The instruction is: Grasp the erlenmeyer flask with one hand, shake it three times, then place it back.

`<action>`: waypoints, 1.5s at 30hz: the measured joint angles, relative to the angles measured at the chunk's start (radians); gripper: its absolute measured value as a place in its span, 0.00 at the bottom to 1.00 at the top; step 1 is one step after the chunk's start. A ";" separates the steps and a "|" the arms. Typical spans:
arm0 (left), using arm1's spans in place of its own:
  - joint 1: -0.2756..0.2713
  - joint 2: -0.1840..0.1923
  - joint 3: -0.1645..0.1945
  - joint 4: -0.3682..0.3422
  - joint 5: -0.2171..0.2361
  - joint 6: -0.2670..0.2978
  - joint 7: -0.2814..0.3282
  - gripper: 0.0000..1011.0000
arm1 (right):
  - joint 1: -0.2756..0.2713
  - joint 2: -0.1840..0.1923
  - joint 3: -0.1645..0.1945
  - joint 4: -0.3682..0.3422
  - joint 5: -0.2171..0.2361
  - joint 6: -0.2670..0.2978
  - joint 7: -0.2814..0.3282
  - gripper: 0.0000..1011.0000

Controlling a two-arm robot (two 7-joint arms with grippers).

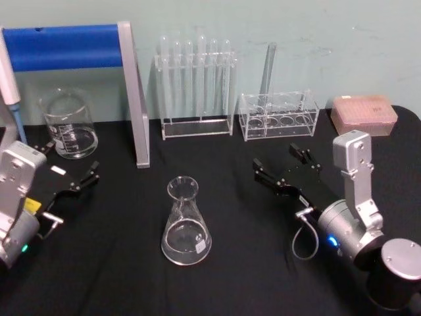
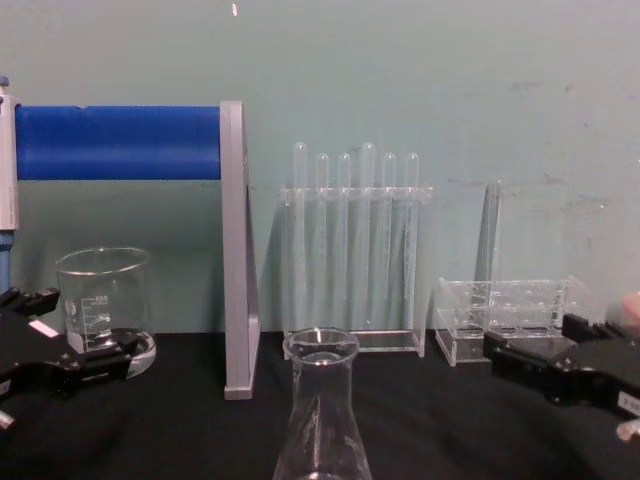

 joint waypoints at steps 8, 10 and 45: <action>0.000 0.000 0.000 0.000 0.000 0.000 0.000 0.99 | 0.005 -0.026 0.004 0.031 -0.023 -0.014 -0.026 0.99; 0.000 0.000 0.000 0.000 0.000 0.000 0.000 0.99 | 0.005 -0.025 0.004 0.029 -0.023 -0.014 -0.025 0.99; 0.000 0.000 0.000 0.000 0.000 0.000 0.000 0.99 | 0.005 -0.018 0.002 0.021 -0.017 -0.009 -0.018 0.99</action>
